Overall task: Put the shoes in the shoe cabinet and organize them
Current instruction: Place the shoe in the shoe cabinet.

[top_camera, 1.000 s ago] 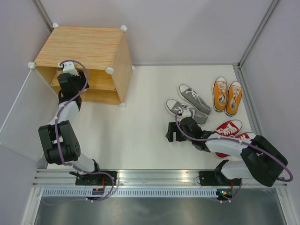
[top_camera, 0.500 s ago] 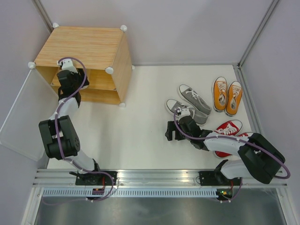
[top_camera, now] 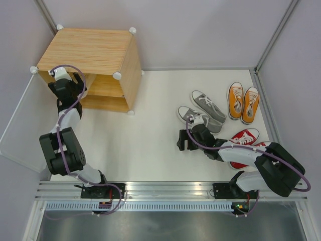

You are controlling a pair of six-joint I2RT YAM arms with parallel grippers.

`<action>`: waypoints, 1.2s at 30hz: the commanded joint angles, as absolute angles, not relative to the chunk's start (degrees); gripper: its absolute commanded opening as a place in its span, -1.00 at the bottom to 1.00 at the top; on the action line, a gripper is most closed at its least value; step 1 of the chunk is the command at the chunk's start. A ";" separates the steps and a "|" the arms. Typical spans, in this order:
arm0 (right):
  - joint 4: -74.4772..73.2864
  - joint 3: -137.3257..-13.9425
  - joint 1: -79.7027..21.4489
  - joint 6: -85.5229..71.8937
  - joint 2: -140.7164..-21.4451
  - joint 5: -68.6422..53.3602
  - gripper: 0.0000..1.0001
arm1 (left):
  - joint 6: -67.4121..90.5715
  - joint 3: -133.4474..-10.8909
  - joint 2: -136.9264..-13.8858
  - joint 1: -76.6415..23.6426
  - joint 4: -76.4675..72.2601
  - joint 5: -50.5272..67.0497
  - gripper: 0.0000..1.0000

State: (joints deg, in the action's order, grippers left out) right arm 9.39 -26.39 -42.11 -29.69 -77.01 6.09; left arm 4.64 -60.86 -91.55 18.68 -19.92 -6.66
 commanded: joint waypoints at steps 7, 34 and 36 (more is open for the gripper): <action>8.79 -26.19 -41.92 -29.35 -75.32 5.01 0.83 | 8.34 -50.91 -73.93 19.34 -26.18 -7.32 0.99; 8.18 -25.58 -41.92 -28.92 -75.23 6.68 0.81 | -1.24 -49.21 -84.36 10.02 -35.94 20.81 0.99; 7.91 -25.66 -41.84 -28.74 -75.32 7.73 0.81 | -0.53 -50.79 -88.65 10.28 -38.40 22.93 0.99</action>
State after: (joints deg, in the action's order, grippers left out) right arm 8.51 -26.02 -42.11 -29.67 -76.07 5.54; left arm 1.39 -47.27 -84.16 9.69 -32.93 14.55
